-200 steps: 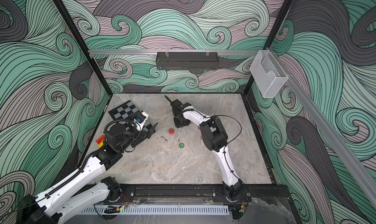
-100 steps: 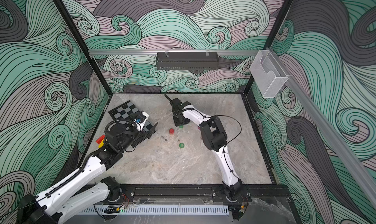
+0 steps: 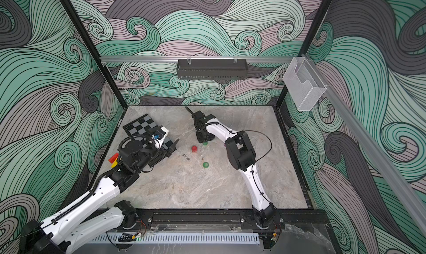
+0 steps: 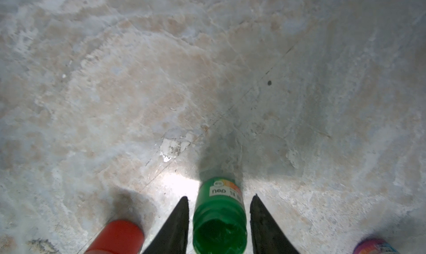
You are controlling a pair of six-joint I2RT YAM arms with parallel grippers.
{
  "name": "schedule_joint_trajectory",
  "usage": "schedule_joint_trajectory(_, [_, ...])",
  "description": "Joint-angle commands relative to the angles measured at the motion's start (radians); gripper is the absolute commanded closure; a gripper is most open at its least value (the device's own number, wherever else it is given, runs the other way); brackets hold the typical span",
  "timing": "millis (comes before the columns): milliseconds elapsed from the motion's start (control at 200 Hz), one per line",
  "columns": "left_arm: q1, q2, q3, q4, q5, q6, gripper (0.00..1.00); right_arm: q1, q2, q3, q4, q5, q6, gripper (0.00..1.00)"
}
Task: Close the paint jar lid
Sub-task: Pick up the paint jar from the center of the board.
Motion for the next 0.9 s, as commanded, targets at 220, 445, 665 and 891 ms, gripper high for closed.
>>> schedule_joint_trajectory(220, [-0.001, -0.011, 0.007, 0.024, 0.004, 0.001, 0.01, -0.001, 0.034, 0.052, -0.026, 0.012, -0.016, 0.64])
schedule_joint_trajectory(445, [0.0, -0.013, 0.007, 0.022, 0.004, 0.001, 0.01, 0.0, 0.034, 0.053, -0.031, 0.012, -0.016, 0.7])
schedule_joint_trajectory(665, [0.001, -0.008, 0.01, 0.018, -0.004, -0.001, 0.01, 0.0, -0.032, 0.032, -0.028, -0.016, -0.018, 0.7])
schedule_joint_trajectory(891, [0.0, 0.008, 0.037, -0.023, 0.012, -0.022, 0.01, 0.001, -0.177, -0.026, -0.028, -0.025, -0.045, 0.69])
